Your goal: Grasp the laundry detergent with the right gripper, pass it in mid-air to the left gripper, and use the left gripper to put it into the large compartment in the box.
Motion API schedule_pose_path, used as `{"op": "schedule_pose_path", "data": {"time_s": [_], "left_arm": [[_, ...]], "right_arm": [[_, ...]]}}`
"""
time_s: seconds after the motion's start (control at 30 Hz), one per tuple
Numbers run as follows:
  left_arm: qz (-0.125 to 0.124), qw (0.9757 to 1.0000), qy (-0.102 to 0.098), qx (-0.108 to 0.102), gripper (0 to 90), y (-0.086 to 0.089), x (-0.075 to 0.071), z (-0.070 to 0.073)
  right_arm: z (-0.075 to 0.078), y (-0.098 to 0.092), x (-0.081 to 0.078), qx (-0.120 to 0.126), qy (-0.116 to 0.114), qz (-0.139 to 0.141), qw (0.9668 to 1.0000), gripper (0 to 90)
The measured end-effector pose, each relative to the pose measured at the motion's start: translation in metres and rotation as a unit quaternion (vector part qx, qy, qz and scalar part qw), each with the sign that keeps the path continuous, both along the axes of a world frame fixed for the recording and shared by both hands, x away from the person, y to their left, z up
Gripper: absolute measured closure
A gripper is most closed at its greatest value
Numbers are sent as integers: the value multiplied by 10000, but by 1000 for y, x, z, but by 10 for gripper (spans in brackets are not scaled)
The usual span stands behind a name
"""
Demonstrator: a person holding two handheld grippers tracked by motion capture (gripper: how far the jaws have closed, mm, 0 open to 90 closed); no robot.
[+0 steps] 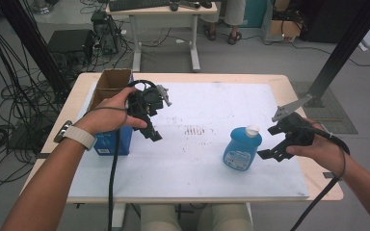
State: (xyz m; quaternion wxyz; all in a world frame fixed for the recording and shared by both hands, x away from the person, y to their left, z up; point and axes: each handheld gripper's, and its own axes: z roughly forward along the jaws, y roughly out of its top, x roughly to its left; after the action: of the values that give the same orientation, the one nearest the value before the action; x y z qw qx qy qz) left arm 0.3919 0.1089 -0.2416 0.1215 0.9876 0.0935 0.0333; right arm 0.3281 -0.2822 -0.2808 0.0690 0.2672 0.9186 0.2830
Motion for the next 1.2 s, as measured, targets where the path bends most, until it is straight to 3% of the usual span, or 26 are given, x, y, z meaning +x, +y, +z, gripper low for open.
{"op": "schedule_pose_path", "data": {"time_s": [0.03, 0.1, 0.43, 0.53, 0.63, 0.67, 0.8, 1.2], "left_arm": [[-9, 10000, -1, 1, 101, 0, 0, 0], [17, 10000, 7, -1, 101, 1, 0, 0], [62, 10000, -30, -31, 101, 4, 0, -1], [65, 10000, -40, -55, 101, 4, 0, -2], [74, 9999, -50, -57, 101, 5, 0, -2], [77, 9999, -46, -64, 101, 6, 0, -2], [85, 9999, -37, -63, 102, 5, -1, -2], [65, 9999, -45, -73, 102, 5, -1, -2]], "right_arm": [[-3, 0, 0, 155, -116, 3, 9998, 44], [-7, -1, -2, 306, -132, -29, 9994, 47], [-21, -4, -3, 501, -54, -133, 9986, 45], [-28, -5, -4, 674, -60, -176, 9976, 47], [-32, -5, -3, 717, -169, -84, 9973, 49], [-31, -6, -5, 681, -108, -144, 9975, 50], [-35, -9, -6, 867, -311, -122, 9957, 49], [-52, -14, -12, 1097, -376, -225, 9930, 52]]}}
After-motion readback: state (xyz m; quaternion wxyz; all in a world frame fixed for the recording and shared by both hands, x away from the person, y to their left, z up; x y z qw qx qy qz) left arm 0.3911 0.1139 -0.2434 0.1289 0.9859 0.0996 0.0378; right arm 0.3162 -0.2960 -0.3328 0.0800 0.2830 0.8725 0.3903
